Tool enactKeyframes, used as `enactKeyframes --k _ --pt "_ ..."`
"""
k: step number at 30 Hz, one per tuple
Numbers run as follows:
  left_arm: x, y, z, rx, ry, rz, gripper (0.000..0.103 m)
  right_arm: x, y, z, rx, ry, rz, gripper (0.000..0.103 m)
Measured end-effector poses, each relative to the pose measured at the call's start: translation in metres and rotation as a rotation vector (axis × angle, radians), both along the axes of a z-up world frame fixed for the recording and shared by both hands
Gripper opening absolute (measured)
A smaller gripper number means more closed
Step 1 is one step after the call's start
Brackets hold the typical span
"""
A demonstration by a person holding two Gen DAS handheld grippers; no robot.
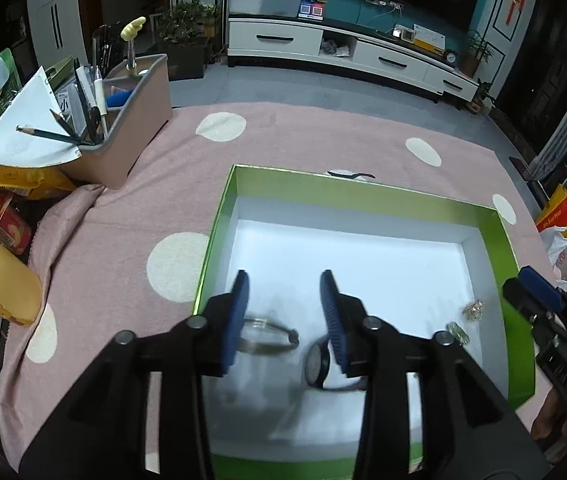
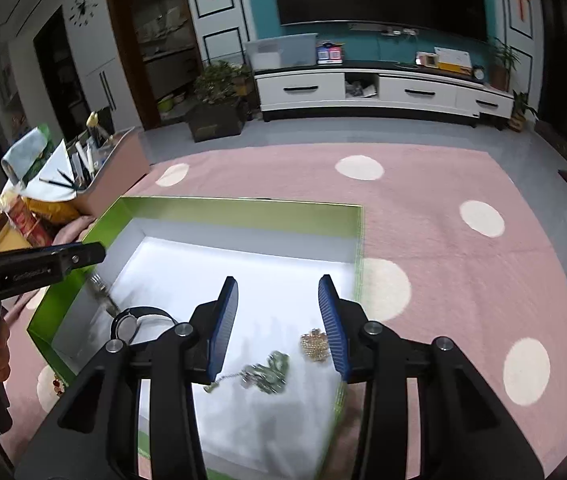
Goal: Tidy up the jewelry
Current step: 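Lower the silver bangle and gold charm into the green box and open both tools, then withdraw both tools from the box toward the white watch and wooden beads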
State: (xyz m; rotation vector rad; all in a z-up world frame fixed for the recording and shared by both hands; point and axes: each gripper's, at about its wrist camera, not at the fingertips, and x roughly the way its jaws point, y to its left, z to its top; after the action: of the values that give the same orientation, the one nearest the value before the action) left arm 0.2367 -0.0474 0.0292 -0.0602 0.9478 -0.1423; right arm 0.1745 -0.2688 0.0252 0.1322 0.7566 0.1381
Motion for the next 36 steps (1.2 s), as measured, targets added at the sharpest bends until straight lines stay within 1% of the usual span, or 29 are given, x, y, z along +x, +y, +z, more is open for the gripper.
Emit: enactKeyframes --k 2,7,10,18,25,36 --pt "-0.007 0.004 0.005 0.001 -0.014 -0.007 0.039 -0.008 -0.007 0.004 0.009 -0.008 -0.012 0.042" --pt "-0.032 0.016 0.021 -0.008 -0.049 -0.009 0.045 -0.040 -0.021 0.017 0.017 -0.040 -0.018 0.042" --pt "-0.050 0.025 0.028 -0.026 -0.060 -0.005 0.049 -0.061 -0.026 0.021 0.028 -0.045 -0.022 0.042" --pt "-0.098 0.056 0.033 -0.030 -0.071 0.034 0.050 -0.109 -0.024 0.017 0.038 -0.045 -0.001 0.042" --pt "-0.136 0.072 0.022 -0.046 -0.034 0.038 0.050 -0.138 -0.014 0.011 0.060 -0.026 0.022 0.042" --pt "-0.179 0.087 -0.014 -0.105 0.056 0.069 0.050 -0.167 0.001 0.000 0.063 0.009 0.064 0.042"
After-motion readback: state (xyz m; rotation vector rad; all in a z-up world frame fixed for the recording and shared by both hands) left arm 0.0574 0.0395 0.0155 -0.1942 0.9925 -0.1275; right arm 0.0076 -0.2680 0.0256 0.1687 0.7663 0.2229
